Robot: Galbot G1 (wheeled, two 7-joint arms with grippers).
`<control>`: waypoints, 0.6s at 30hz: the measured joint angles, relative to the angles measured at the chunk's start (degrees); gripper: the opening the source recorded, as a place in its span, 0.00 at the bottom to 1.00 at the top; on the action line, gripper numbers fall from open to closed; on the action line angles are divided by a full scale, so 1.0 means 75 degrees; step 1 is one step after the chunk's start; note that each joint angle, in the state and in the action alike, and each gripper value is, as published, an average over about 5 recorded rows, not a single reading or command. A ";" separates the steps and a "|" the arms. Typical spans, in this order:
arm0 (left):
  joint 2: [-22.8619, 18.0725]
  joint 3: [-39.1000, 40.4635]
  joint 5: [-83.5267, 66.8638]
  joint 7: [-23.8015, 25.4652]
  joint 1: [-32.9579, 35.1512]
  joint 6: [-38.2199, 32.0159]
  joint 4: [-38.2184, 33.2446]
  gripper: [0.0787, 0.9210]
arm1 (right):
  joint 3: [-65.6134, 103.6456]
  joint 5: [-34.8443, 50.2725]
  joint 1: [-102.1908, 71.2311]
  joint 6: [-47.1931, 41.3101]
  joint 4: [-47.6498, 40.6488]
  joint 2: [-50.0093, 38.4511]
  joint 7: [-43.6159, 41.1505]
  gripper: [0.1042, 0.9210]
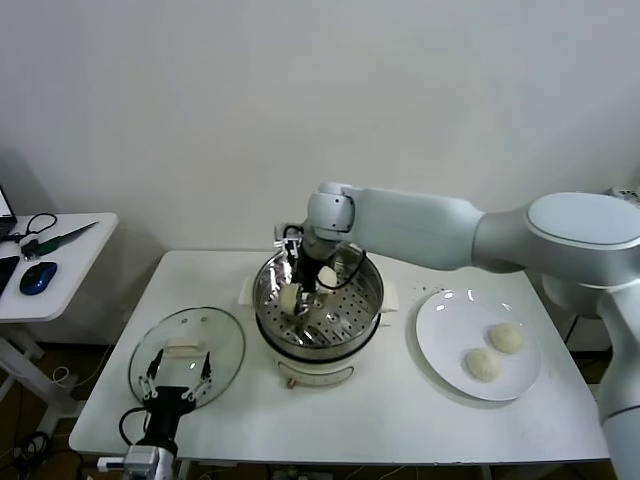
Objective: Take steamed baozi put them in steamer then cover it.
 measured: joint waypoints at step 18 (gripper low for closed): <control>-0.0011 0.0050 -0.0005 0.0018 -0.0039 -0.0014 0.0118 0.88 | 0.0015 -0.0103 0.0363 0.0093 0.0448 -0.0505 -0.0118 0.88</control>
